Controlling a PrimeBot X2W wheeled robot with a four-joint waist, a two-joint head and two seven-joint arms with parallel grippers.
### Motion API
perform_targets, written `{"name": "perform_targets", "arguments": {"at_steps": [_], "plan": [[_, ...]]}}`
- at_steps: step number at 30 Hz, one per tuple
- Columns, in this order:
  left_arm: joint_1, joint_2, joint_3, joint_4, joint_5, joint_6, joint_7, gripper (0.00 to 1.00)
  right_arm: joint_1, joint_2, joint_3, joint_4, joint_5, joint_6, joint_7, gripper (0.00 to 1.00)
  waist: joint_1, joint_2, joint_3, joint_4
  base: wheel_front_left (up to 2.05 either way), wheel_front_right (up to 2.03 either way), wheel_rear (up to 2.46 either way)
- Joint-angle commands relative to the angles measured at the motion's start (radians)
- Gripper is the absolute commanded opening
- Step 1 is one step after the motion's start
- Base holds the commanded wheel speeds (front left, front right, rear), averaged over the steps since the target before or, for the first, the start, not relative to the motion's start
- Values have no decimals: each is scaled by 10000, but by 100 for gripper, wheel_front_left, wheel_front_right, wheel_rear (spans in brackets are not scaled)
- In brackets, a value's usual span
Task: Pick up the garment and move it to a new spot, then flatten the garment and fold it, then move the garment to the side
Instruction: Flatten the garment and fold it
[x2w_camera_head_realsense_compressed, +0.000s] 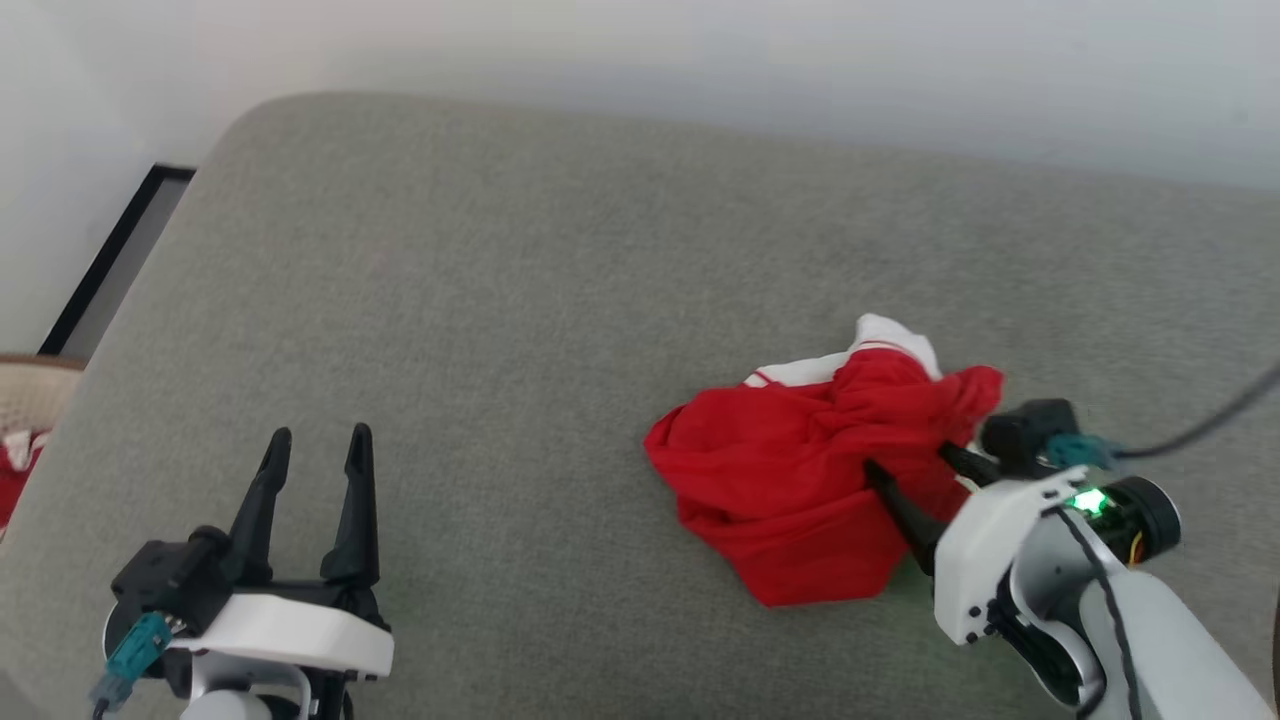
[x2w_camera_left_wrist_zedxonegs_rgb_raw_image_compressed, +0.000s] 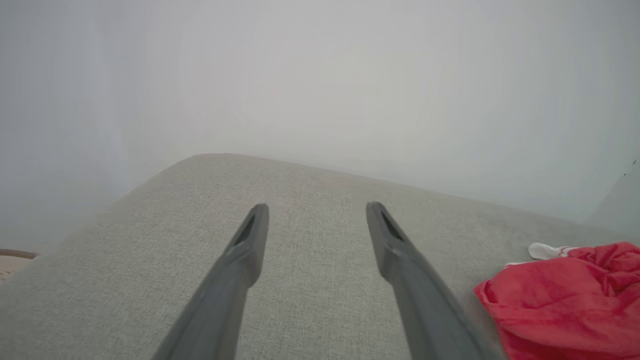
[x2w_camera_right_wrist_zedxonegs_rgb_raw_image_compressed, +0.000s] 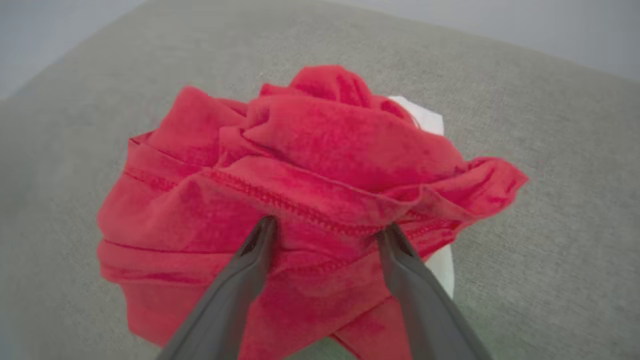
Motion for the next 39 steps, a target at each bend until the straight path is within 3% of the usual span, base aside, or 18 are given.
{"name": "perform_targets", "arguments": {"at_steps": [1, 2, 3, 12, 24, 31, 32, 33, 34, 35, 39], "plan": [[-231, -63, -16, 44, -10, -52, -52, 100, -281, -113, 218, 114, -9, -3, 351, 84, 0, 0, 274, 214, 0, 0, 0], [-264, -102, -10, 73, -26, -57, -52, 100, -412, -153, 293, 172, -25, -3, 511, 27, 0, 0, 346, 252, 0, 0, 0], [-287, -130, -6, 110, -34, -60, -52, 100, -501, -162, 358, 219, 20, -3, 662, 0, 0, 0, 398, 275, 0, 0, 0], [-291, -167, 169, 184, -67, -59, -52, 100, -747, -622, 448, -567, 271, -3, 1591, 0, 0, 0, 447, 92, 0, 0, 0], [-150, 22, 358, 39, -168, -62, -51, 100, 1069, -951, -1182, -3306, 627, -5, 3225, 0, 0, 0, 339, -502, 0, 0, 0], [-272, 93, 271, 77, -209, -62, -52, 100, 2422, -505, -2319, -3184, 356, -5, 3392, 0, 0, 0, 393, -665, 0, 0, 0], [-294, 111, 259, 92, -227, -62, -51, 100, 2472, -449, -2336, -3066, 304, -3, 3341, 10, 0, 0, 400, -689, 0, 0, 0], [-318, 147, 219, 112, -227, -63, -51, 100, 2464, -389, -2335, -2949, 268, -3, 3248, 39, 0, 0, 409, -713, 0, 0, 0], [-354, 179, 189, 125, -238, -63, -51, 100, 2438, -309, -2345, -2819, 246, -3, 3168, 75, 0, 0, 416, -739, 0, 0, 0], [-384, 222, 127, 154, -271, -63, -51, 100, 2391, -264, -2304, -2707, 212, -3, 3105, 100, 0, 0, 423, -769, 0, 0, 0], [-596, 554, -205, 283, -482, -61, -52, 100, 2224, -86, -2296, -2527, 309, -3, 2921, 100, 0, 0, 369, -939, 0, 0, 0]]}}
